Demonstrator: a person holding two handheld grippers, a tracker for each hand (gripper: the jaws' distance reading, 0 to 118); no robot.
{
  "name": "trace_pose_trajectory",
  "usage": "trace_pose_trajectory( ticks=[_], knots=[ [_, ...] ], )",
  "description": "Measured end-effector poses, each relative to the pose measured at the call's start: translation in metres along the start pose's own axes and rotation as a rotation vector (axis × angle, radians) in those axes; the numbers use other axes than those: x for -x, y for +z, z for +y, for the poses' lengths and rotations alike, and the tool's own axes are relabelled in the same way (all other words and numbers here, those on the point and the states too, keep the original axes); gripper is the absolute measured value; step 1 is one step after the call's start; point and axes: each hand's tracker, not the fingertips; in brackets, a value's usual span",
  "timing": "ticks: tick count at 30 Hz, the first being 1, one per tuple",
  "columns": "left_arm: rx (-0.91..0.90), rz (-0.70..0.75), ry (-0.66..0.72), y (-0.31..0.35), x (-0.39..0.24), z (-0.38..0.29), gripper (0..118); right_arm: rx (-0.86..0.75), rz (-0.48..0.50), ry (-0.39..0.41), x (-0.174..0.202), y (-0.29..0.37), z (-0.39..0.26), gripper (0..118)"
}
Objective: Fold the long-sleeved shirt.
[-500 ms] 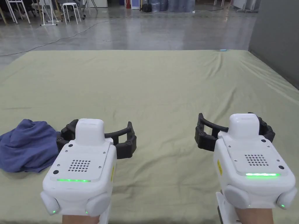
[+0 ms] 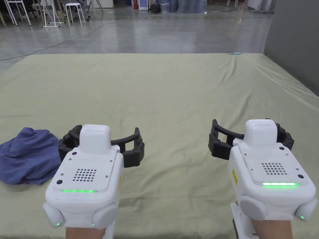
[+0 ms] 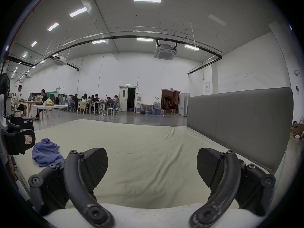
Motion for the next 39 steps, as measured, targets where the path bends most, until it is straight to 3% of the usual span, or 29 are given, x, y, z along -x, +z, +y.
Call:
trace_pose_trajectory(
  ticks=[21, 39],
  knots=[
    [0.004, -0.001, 0.003, -0.0055, -0.0003, 0.0005, 118, 0.000, 0.004, 0.020, 0.0015, -0.0031, 0.0010, 110],
    [0.034, -0.003, 0.017, -0.0028, -0.0004, -0.0029, 116, 0.020, 0.009, -0.009, -0.0003, -0.0008, -0.0018, 107]
  ],
)
